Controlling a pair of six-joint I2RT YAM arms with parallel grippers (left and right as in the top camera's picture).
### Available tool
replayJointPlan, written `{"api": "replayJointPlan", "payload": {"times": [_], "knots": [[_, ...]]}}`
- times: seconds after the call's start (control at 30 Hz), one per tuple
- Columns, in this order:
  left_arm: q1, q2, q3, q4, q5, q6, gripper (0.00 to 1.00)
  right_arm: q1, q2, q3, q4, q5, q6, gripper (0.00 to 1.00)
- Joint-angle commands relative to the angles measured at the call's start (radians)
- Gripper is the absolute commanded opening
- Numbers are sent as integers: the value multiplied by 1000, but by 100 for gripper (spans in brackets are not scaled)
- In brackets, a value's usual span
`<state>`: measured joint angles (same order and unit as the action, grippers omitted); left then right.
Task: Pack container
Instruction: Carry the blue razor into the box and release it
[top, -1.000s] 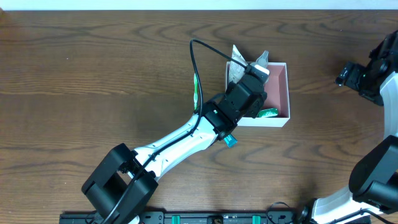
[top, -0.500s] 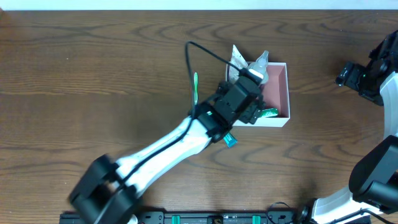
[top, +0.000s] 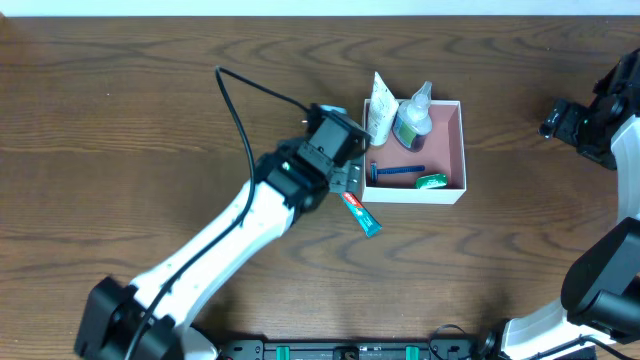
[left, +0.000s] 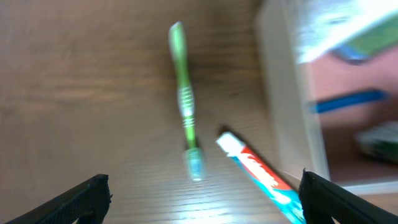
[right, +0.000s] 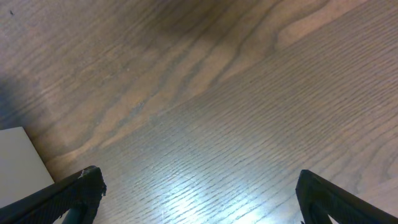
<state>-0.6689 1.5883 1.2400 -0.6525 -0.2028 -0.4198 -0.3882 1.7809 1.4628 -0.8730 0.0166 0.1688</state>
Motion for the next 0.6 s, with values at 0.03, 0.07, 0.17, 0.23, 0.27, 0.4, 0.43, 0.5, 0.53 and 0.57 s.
{"api": "replayJointPlan", "payload": {"times": [0.03, 0.07, 0.17, 0.23, 0.27, 0.4, 0.43, 0.5, 0.53, 0.57], "knots": [[39, 69, 1, -5, -18, -87, 97, -4, 7, -2, 0, 5, 10, 99], [46, 92, 1, 0, -18, -87, 97, -4, 7, -2, 0, 5, 10, 99], [61, 151, 1, 23, -19, -74, 97, -4, 7, -2, 0, 5, 10, 99], [71, 182, 1, 40, -19, -73, 97, -4, 7, -2, 0, 5, 10, 99], [77, 196, 1, 52, -19, -72, 97, -4, 7, -2, 0, 5, 10, 99], [106, 246, 1, 121, -13, -57, 97, -4, 7, -2, 0, 5, 10, 99], [113, 255, 1, 138, -4, -39, 97, -4, 7, -2, 0, 5, 10, 99], [130, 271, 1, 166, 11, -26, 97, -4, 7, -2, 0, 5, 10, 99], [138, 280, 1, 174, 12, -27, 97, -4, 7, -2, 0, 5, 10, 99], [145, 286, 1, 181, 13, -27, 97, -4, 7, -2, 0, 5, 10, 99]]}}
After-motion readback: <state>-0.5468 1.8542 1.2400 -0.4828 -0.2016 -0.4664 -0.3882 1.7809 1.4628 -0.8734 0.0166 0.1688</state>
